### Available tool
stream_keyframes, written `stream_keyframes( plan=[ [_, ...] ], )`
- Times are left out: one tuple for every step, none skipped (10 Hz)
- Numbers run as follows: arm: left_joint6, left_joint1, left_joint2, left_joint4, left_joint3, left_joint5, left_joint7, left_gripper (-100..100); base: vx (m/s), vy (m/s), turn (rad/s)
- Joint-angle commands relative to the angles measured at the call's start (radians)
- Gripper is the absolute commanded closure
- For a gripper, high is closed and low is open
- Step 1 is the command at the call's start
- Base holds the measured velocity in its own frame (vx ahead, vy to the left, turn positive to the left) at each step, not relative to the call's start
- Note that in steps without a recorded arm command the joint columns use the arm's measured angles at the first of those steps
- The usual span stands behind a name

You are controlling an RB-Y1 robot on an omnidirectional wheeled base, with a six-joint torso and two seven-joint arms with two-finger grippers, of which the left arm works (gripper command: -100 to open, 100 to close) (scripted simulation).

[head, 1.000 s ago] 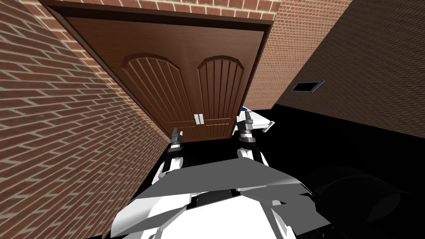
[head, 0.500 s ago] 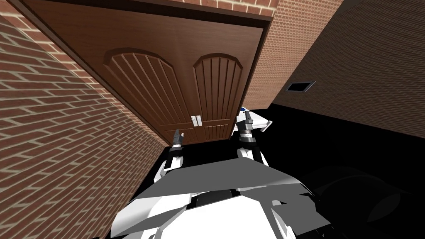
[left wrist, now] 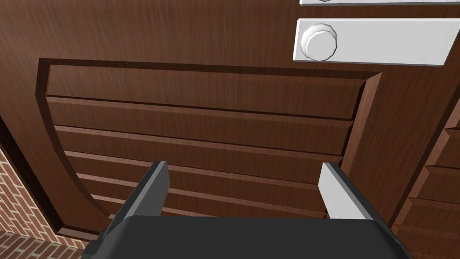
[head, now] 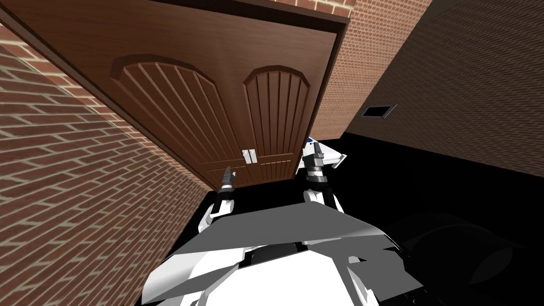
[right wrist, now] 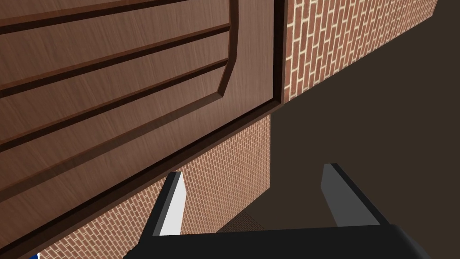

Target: Pull the door open

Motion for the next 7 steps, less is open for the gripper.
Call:
stream_keyframes(
  plan=[
    [0.01,-0.017,0.004,0.036,0.002,0.0,0.003,-100,0.093,0.002,-0.07],
    [0.017,-0.026,0.009,0.057,0.003,0.001,0.006,-100,0.112,0.0,-0.076],
    [0.023,-0.036,0.013,0.078,0.005,0.001,0.009,-100,0.104,-0.011,-0.068],
    [0.028,-0.044,0.016,0.096,0.006,0.002,0.011,-100,0.096,-0.004,-0.062],
    [0.033,-0.053,0.02,0.114,0.007,0.002,0.014,-100,0.104,-0.002,-0.055],
    [0.039,-0.061,0.024,0.132,0.009,0.003,0.016,-100,0.107,0.003,-0.047],
    [0.047,-0.075,0.029,0.163,0.01,0.004,0.02,-100,0.135,0.014,-0.101]
  ],
)
